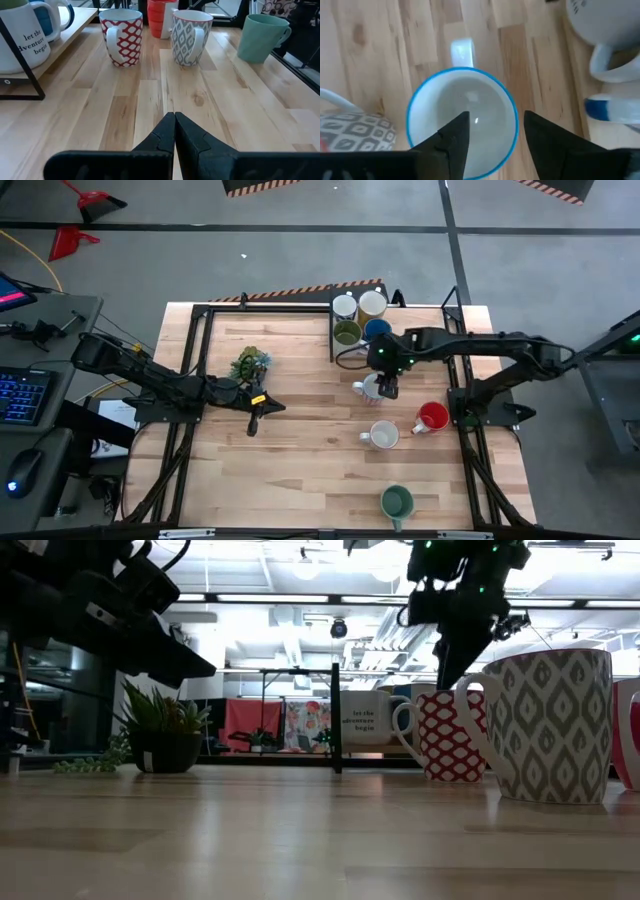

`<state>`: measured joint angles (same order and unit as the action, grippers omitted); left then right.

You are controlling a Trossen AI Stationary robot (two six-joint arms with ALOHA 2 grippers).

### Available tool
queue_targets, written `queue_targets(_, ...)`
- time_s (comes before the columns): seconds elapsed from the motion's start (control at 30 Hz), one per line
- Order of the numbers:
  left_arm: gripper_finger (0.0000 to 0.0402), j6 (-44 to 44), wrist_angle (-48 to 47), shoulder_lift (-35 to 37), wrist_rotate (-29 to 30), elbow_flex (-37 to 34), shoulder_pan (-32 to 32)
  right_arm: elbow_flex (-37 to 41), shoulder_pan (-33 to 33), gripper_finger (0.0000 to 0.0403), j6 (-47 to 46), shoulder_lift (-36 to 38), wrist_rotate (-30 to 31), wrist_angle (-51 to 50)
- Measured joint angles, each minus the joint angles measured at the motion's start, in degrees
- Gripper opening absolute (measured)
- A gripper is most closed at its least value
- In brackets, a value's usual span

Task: Place coffee mugs
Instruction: Put the white red mug on the shelf

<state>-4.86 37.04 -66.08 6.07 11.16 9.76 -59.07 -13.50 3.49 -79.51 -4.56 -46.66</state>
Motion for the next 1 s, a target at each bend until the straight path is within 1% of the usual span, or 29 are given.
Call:
queue_targets(0.13, 0.0000, 0.1, -0.3, 0.0, 0.0, 0.0, 0.0, 0.0, 0.0, 0.0169, 0.1, -2.3, 0.1, 0.2)
queue_targets(0.3, 0.0000, 0.1, -0.4, 0.0, 0.0, 0.0, 0.0, 0.0, 0.0, 0.0169, 0.4, -4.2, 2.5, 0.6)
queue_targets(0.7, 0.0000, 0.2, -1.4, 0.0, 0.0, 0.0, 0.0, 0.0, 0.0, 0.0169, -0.1, -9.0, 2.5, 0.8)
queue_targets(1.0, 0.0000, 0.1, -1.5, 0.0, 0.0, 0.0, 0.0, 0.0, 0.0, 0.0169, -3.1, -13.5, 2.8, 1.5)
